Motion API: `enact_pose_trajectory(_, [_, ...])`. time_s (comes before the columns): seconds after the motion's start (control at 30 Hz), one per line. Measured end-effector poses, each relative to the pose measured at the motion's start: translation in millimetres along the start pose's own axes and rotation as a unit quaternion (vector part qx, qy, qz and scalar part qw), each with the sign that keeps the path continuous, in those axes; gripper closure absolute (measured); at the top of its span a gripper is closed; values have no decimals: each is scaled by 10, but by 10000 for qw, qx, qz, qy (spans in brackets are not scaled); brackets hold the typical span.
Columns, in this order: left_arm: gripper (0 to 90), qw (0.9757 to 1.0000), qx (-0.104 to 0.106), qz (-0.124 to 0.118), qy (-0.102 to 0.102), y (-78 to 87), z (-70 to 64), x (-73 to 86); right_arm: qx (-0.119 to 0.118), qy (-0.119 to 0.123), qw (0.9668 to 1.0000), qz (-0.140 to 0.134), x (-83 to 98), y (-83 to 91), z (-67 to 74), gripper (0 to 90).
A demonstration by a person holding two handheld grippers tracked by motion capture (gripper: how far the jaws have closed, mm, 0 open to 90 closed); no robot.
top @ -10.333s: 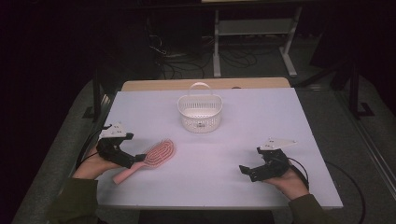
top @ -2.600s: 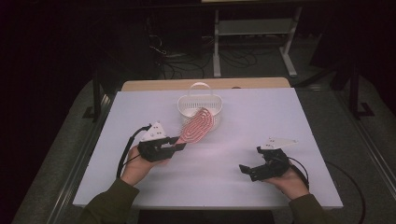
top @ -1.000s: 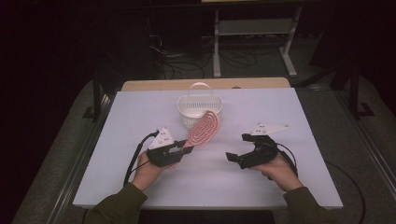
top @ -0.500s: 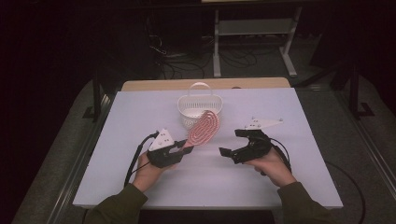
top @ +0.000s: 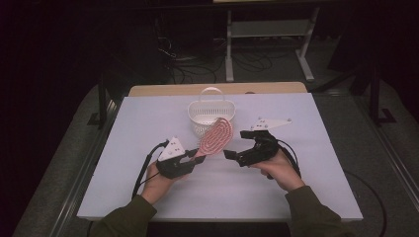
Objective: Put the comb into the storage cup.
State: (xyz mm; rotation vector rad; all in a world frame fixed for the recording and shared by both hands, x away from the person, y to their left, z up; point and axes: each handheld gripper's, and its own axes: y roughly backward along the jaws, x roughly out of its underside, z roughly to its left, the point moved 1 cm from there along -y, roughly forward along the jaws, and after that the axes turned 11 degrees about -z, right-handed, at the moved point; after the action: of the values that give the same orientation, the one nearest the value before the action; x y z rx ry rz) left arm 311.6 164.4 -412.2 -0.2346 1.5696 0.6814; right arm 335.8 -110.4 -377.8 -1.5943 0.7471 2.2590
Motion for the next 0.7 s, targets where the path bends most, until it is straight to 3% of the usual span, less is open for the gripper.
enact_pose_trajectory(0.4, [702,10000,34,-7,4,-15,-20,5,-131,-13,9999,-88,-111,-107,4,0])
enact_pose_trajectory(0.7, [702,10000,34,-20,7,-13,-19,2,-98,2,9999,-49,-173,-182,-24,0])
